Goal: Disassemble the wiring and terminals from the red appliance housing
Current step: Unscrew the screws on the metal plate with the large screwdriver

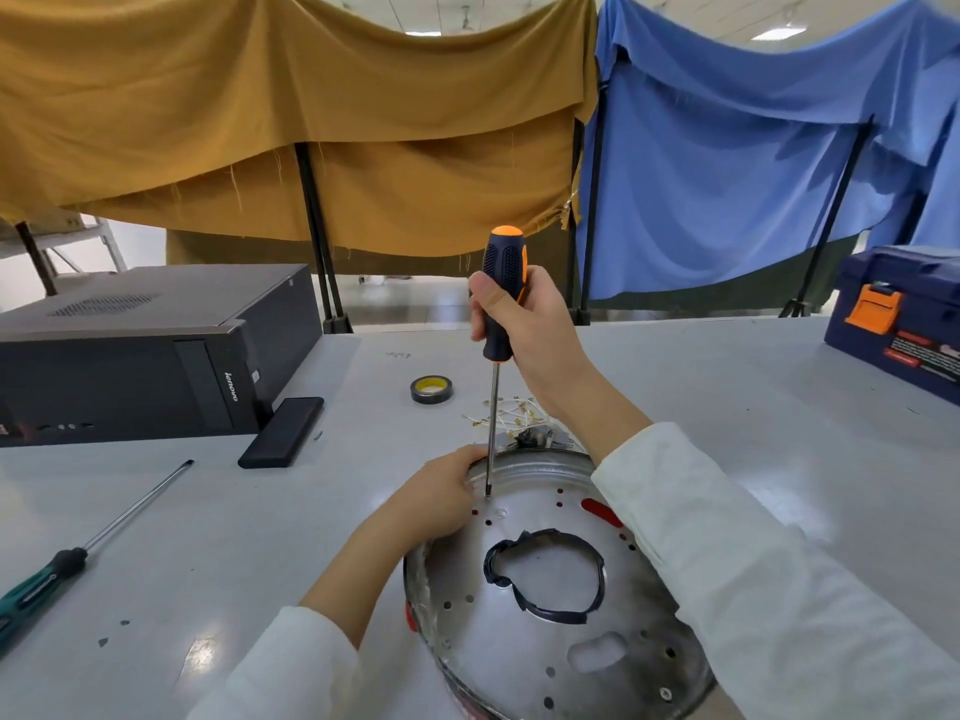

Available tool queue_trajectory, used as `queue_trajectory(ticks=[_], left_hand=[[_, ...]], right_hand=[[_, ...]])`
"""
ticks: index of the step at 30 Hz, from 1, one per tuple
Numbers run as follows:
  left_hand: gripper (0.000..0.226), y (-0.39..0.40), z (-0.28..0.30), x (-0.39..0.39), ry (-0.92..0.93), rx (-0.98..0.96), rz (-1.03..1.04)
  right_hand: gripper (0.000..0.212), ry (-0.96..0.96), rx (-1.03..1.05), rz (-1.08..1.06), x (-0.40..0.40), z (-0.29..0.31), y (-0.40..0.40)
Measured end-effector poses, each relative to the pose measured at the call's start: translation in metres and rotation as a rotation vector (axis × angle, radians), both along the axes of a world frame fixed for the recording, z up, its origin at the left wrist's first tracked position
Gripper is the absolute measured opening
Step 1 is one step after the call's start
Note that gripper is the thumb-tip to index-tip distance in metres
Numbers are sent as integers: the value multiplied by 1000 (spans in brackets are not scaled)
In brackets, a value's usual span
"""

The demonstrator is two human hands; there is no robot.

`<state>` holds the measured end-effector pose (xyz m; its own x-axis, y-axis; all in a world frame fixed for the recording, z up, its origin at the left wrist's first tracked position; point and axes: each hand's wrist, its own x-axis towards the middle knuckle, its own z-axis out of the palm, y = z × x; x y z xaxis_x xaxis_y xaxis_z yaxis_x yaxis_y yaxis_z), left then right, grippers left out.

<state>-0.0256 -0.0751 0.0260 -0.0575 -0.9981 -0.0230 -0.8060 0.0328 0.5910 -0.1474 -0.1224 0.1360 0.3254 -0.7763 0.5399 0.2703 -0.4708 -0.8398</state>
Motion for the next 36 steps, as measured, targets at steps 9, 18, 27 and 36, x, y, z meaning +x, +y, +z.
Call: queue_trajectory(ticks=[9, 18, 27, 36], left_hand=[[53, 2, -13, -2, -8, -65, 37], [53, 1, -15, -2, -9, -76, 59], [56, 3, -14, -2, 30, -85, 55], [56, 1, -15, -2, 31, -73, 66]], right_hand=[[36, -140, 32, -23, 12, -2, 5], [12, -171, -34, -118, 10, -11, 6], [29, -211, 8, -20, 17, -8, 13], [25, -101, -47, -44, 15, -9, 16]])
